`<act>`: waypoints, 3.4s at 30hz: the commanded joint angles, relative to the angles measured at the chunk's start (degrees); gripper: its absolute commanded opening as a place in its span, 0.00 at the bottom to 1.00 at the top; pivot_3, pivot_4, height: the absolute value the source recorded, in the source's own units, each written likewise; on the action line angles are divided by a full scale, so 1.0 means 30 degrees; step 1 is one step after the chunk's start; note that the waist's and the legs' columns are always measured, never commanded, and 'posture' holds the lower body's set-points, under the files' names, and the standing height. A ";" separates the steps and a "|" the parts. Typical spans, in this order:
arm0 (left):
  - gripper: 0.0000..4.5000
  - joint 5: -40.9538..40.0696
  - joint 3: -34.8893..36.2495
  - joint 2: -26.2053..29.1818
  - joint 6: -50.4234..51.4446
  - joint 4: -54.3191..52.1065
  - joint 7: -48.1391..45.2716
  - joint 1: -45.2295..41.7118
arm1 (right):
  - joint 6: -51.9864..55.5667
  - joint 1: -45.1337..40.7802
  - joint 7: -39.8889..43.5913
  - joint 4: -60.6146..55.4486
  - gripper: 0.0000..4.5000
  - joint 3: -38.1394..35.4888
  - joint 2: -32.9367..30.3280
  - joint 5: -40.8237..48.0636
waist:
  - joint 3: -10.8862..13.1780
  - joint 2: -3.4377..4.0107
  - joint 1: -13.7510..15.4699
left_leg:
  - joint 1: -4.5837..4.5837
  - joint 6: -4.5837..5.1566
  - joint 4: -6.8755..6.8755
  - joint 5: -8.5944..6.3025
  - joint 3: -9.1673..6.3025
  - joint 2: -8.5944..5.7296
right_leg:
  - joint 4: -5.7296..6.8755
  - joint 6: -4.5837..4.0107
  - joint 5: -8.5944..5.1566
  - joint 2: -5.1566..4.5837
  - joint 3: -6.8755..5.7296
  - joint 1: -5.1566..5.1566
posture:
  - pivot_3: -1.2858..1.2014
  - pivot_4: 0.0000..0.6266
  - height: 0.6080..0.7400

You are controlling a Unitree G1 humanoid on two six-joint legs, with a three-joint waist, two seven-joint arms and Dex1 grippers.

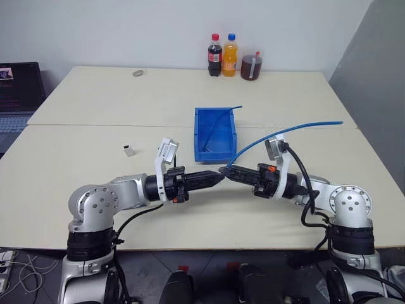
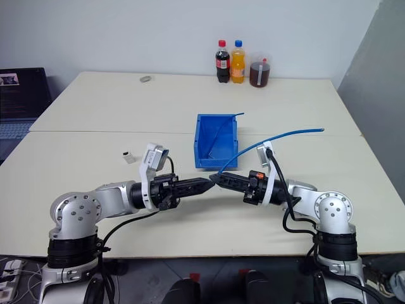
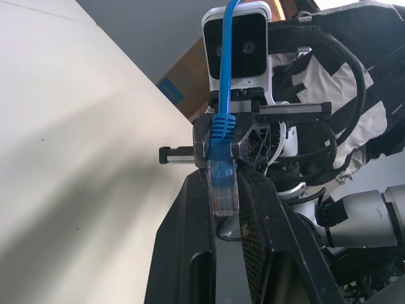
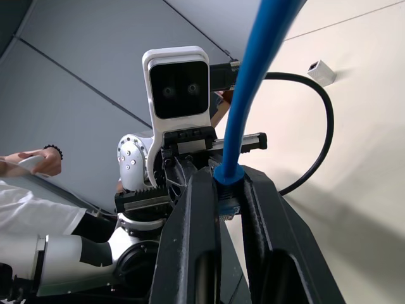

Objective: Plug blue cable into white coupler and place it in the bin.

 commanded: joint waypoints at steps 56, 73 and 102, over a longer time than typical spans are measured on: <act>0.99 1.8035 0.1466 -0.3486 -1.6311 1.1790 1.8274 -0.2383 | -0.1367 -0.2671 0.1827 0.2123 0.04 -0.0135 -0.2683 -0.4714 | 0.0014 -0.0001 0.0283 | -0.0171 -0.0004 0.0013 0.0003 0.0057 -0.0007 | 0.0010 -0.0069 0.0074 -0.0020 0.0031 -0.0160 | 0.52 0.24 1.00; 0.91 1.8547 0.1300 -0.2981 -1.5143 1.1878 1.8589 -0.2331 | -0.1460 -0.2542 0.1640 0.2172 0.04 -0.0207 -0.2653 -0.4744 | 0.0012 0.0000 0.0232 | -0.0155 -0.0005 0.0012 0.0003 0.0059 -0.0007 | 0.0018 -0.0069 0.0074 -0.0017 0.0035 -0.0157 | 0.52 0.24 1.00; 0.17 1.5264 -0.3644 0.4216 -1.3434 0.5361 0.1594 0.1167 | -0.2176 -0.2706 0.2501 0.0795 0.04 0.0283 -0.3430 -0.5698 | 0.0018 0.0016 -0.0174 | -0.0163 -0.0013 -0.0012 0.0005 0.0061 -0.0005 | 0.0017 -0.0075 0.0070 -0.0012 0.0037 -0.0173 | 0.52 0.24 1.00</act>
